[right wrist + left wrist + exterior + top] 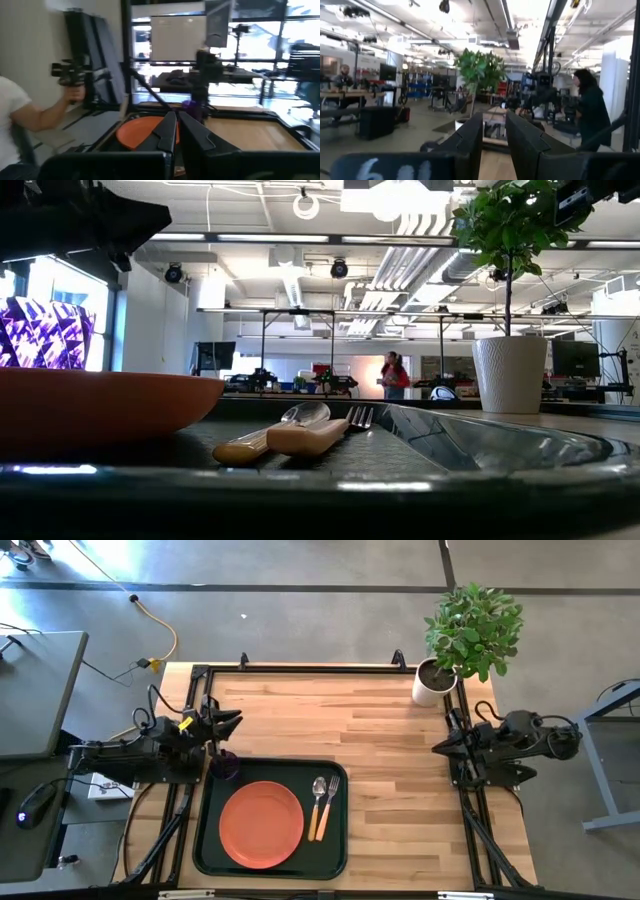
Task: Pick and place plate/cup/fork/spoon on tray
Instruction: Return to Home Position
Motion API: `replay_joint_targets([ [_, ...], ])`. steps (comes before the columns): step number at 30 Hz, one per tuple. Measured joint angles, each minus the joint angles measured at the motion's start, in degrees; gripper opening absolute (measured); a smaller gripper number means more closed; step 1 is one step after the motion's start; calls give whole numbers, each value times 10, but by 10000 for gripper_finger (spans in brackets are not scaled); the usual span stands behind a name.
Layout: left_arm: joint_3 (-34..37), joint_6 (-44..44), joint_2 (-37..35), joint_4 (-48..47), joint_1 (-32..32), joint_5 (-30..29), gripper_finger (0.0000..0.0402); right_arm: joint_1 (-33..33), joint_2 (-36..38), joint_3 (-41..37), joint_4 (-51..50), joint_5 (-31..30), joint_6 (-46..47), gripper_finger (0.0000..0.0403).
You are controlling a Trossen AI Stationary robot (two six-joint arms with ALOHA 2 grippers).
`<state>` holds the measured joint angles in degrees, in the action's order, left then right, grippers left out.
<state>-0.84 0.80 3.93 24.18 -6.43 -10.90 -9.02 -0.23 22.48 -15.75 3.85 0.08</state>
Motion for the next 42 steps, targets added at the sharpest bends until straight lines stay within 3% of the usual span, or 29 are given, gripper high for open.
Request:
replay_joint_targets([
  [6, 0, 15, -26, -51, 0, 20, 74, 0, -1, -20, 3, -93, 12, 12],
  [18, 1, 61, -26, -80, 20, 59, 74, 0, -1, -162, 139, -57, 10, 12],
  [31, 1, 3, 39, -50, 123, 4, 74, 0, -1, -168, 151, -42, 0, 12],
  [42, 0, -39, -37, -82, 136, -10, 74, 0, 0, -168, 142, -13, -3, 12],
])
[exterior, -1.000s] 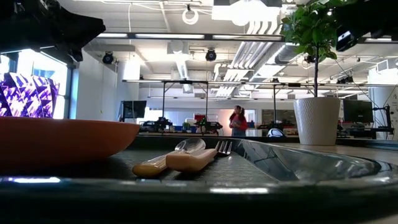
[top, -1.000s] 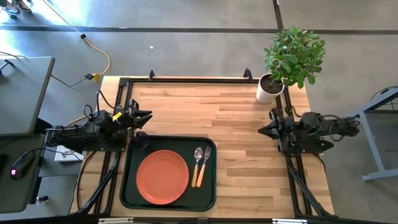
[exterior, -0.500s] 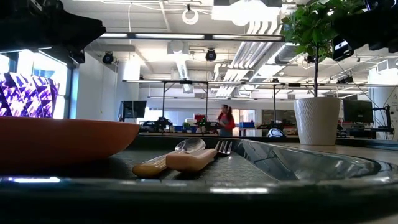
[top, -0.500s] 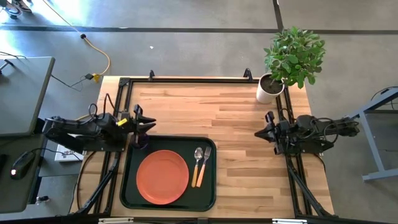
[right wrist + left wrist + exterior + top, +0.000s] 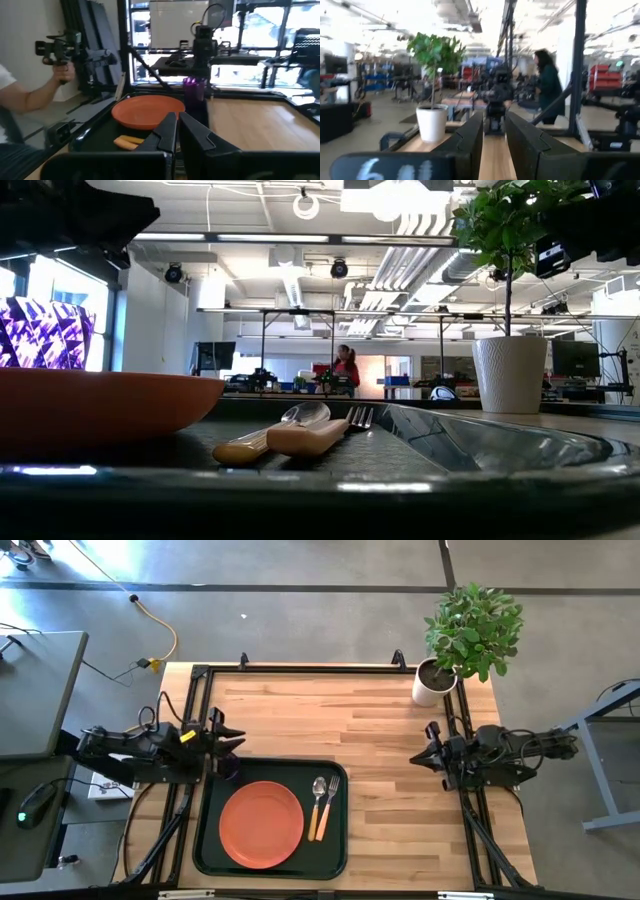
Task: Pick and place plate/cup/fork/spoon on tray
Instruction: Return to Home Position
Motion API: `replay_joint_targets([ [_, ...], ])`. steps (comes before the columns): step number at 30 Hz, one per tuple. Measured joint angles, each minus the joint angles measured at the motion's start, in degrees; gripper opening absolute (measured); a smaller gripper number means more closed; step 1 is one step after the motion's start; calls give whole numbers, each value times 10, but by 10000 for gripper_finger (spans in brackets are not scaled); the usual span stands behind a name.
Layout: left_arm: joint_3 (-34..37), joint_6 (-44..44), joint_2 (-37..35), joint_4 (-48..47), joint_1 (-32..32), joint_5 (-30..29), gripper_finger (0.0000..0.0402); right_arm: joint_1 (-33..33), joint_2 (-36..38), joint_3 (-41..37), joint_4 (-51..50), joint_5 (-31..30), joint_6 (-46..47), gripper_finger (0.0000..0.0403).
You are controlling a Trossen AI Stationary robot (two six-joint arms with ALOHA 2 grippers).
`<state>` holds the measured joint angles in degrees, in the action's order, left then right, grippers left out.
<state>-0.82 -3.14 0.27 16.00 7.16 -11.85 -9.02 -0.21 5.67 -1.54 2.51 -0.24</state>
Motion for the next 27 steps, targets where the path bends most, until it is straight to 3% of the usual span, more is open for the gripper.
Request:
replay_joint_targets([
  [21, 2, -20, 0, -76, 0, -35, 72, 1, 0, -3, -4, -16, -27, 12],
  [27, 2, -4, 0, -117, -1, -37, 26, 4, -2, -50, 25, -45, -18, 12],
])
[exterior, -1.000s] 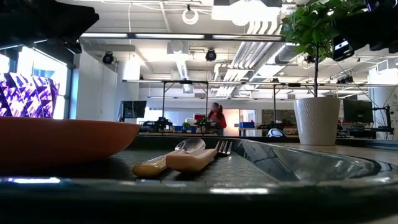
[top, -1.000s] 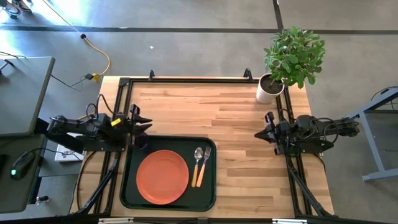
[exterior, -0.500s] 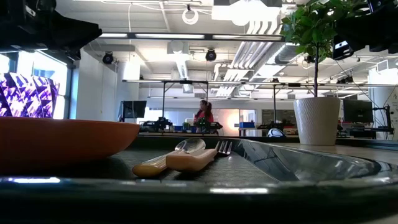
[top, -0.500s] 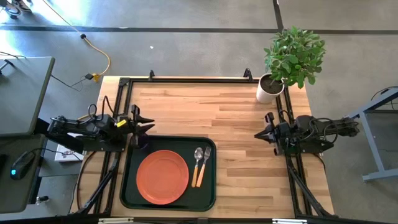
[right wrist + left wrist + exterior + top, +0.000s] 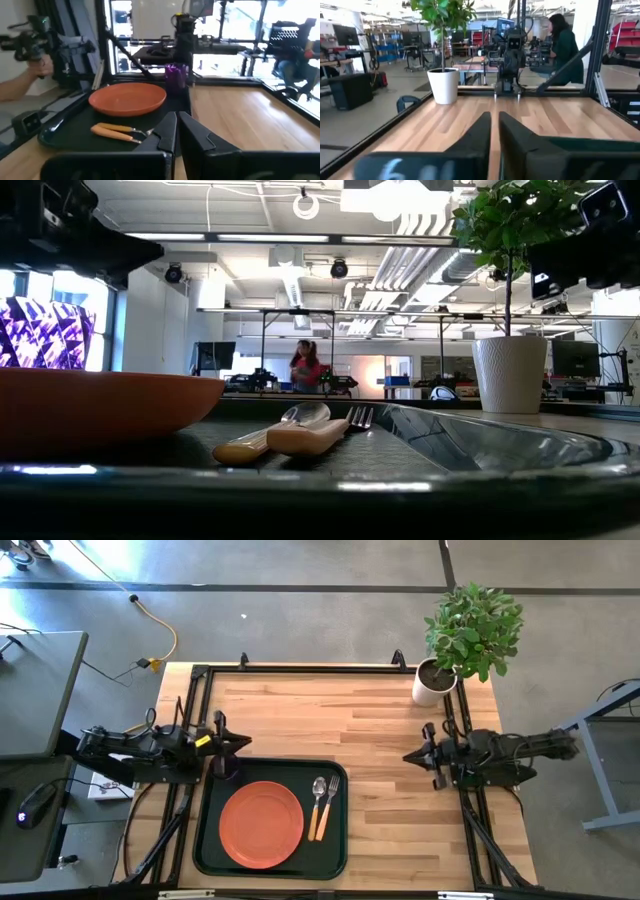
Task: Pick and place plate/cup/fork/spoon on tray
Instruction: Return to Home Position
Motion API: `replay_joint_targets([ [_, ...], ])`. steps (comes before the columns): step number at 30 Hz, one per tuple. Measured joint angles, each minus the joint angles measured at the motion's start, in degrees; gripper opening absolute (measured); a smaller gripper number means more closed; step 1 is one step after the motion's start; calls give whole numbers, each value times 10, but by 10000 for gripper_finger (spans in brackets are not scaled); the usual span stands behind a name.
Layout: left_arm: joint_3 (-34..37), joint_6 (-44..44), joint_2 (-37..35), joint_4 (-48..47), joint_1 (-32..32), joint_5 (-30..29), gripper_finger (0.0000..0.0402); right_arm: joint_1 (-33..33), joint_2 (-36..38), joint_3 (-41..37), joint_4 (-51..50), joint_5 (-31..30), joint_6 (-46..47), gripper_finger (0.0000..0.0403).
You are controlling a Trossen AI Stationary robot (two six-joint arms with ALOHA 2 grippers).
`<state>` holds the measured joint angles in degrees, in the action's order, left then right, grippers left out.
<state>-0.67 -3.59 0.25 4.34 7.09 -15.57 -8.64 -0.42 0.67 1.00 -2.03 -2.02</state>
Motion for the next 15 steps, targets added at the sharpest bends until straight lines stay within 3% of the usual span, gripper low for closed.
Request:
replay_joint_targets([
  [4, 0, -17, 1, -17, -3, 9, 5, 7, -5, 0, 2, 3, 17, 12],
  [9, 0, -73, 9, -29, -19, 85, 3, 8, -5, 0, 1, 22, 21, 12],
  [15, 0, -76, 18, -29, -56, 88, 3, 9, -6, 0, 2, -10, 32, 12],
])
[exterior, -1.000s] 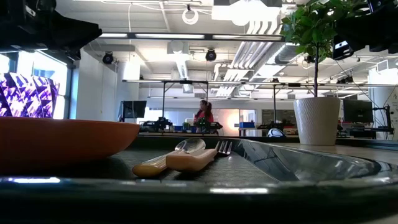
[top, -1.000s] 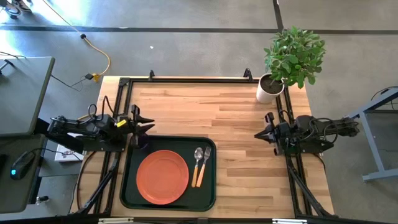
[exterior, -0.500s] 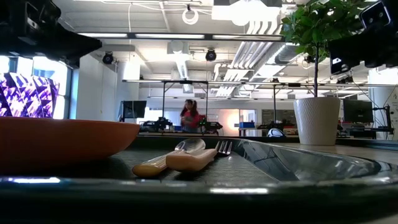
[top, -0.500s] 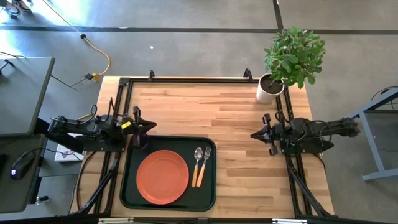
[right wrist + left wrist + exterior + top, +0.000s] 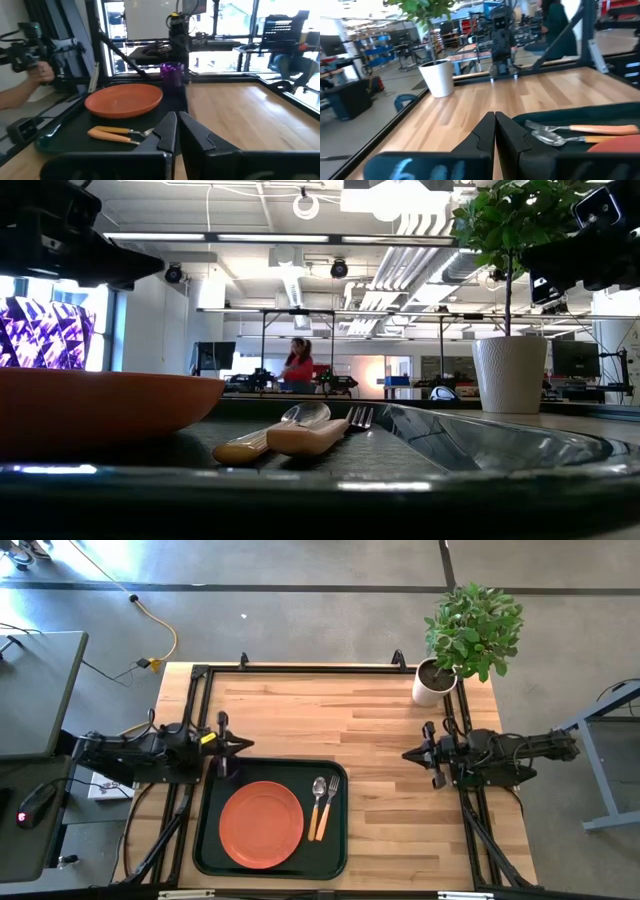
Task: Pick and place plate/cup/fork/spoon on tray
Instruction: Return to Home Position
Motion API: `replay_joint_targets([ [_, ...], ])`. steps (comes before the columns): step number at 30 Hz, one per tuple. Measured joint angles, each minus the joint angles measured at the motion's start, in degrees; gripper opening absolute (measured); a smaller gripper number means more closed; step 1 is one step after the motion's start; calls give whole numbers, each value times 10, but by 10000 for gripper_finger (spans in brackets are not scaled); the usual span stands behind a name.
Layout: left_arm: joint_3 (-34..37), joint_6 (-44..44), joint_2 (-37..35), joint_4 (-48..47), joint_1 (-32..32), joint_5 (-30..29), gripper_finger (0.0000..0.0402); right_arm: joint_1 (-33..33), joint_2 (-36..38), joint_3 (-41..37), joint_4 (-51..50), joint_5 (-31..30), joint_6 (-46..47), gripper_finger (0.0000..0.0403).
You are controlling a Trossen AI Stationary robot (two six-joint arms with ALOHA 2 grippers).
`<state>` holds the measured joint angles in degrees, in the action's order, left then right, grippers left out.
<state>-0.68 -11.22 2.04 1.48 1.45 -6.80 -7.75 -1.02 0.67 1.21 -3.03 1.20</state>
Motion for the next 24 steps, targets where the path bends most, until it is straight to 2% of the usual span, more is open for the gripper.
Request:
replay_joint_targets([
  [6, 0, -17, 14, 0, -27, 1, 1, 0, 0, 0, -1, 3, 4, 12],
  [12, 0, 9, 5, 60, -33, 16, 1, 0, 0, 0, -1, 1, 4, 12],
  [24, 0, 62, -18, 76, -33, 13, 1, 0, 0, 0, -1, 0, 3, 12],
])
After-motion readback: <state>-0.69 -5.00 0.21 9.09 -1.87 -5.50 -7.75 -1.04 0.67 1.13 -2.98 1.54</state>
